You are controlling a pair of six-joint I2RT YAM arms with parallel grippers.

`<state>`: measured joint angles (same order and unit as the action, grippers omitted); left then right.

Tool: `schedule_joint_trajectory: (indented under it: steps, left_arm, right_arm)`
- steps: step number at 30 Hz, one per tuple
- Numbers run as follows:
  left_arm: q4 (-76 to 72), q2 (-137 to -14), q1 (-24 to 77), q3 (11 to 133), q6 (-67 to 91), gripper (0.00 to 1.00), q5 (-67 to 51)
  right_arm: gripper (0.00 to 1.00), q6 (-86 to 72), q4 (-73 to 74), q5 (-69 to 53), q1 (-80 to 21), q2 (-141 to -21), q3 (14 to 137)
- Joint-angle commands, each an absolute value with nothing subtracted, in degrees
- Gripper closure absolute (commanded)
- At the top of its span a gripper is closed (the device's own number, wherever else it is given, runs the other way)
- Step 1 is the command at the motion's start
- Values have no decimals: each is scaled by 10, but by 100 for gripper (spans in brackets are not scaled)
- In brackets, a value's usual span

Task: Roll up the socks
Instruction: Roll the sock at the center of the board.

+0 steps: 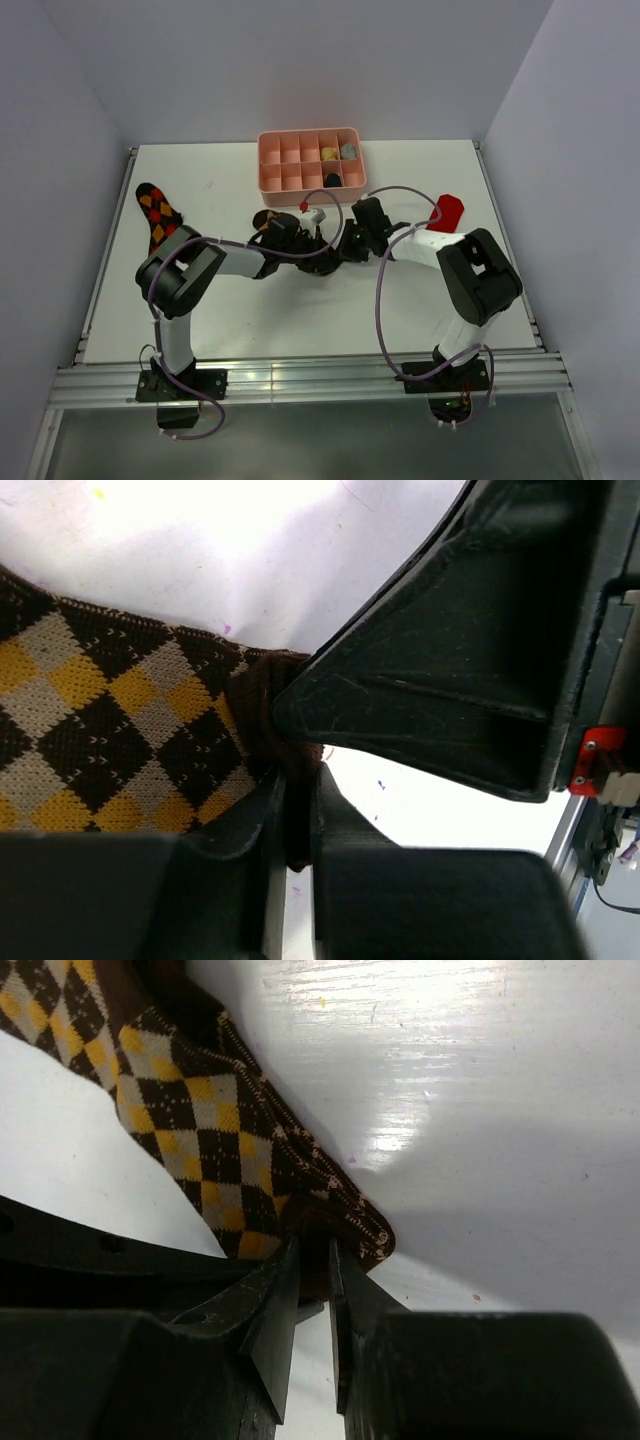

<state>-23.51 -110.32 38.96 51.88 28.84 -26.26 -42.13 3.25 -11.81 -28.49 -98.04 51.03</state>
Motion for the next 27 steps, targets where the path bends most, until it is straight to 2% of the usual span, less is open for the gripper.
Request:
schedule_joint_trajectory:
  steps: [1,2,3,6,9,13,17,27]
  left_arm:
    - [-177,-1103,390,504,285,83,-249]
    - [-178,-1093,391,499,284,77,-230]
    - [-181,-1082,391,485,283,67,-219]
    - [-192,-1027,391,452,273,55,-169]
    - [-213,-968,402,414,244,47,-111]
    - [-239,-904,442,383,174,47,-29]
    - [-301,-880,485,354,102,46,-3]
    - [-388,-924,578,355,-84,43,106]
  right_arm:
    - [76,-408,93,-64,-295,-1011,551]
    - [76,-410,104,-60,-295,-1019,555]
    - [76,-410,122,-54,-295,-1024,557]
    - [76,-412,136,-61,-295,-1035,560]
    - [76,-411,147,-69,-295,-1041,566]
    - [76,-405,162,-67,-296,-1041,581]
    - [76,-396,178,-64,-296,-1040,595]
    - [76,-393,182,-80,-297,-1042,606]
